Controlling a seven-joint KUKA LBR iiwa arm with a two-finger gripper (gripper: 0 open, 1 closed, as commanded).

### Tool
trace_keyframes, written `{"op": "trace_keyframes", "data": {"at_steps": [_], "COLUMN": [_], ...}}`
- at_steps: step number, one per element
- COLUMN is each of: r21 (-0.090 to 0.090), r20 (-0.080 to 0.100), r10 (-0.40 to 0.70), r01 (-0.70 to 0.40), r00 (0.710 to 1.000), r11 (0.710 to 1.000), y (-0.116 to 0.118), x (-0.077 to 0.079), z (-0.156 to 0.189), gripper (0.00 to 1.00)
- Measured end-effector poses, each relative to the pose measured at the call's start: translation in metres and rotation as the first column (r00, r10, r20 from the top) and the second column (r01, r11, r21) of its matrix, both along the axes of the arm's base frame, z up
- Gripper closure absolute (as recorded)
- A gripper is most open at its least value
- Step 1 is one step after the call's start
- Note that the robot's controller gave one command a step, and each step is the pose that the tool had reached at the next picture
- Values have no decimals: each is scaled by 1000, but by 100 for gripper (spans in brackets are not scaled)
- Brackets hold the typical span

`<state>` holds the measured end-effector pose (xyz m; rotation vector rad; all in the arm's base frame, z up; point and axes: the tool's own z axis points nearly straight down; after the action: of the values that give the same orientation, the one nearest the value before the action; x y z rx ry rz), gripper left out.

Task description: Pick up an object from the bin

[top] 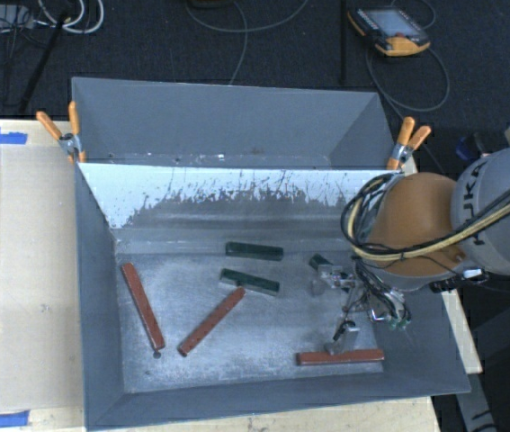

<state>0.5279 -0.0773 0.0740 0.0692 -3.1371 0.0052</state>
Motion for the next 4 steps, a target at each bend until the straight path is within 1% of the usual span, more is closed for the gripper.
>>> {"op": "trace_keyframes", "data": {"at_steps": [1,2,3,4], "r21": [6,7,5,2], "r20": [12,3,3,9], "r10": [-3,119,111,566], "r01": [3,-119,-111,-567], "r00": [1000,993,994,824], "r11": [1000,993,994,824], "y": [50,150,146,141], "x": [70,59,59,66], "z": [19,-4,-4,126], "gripper": [0,0,100,100]}}
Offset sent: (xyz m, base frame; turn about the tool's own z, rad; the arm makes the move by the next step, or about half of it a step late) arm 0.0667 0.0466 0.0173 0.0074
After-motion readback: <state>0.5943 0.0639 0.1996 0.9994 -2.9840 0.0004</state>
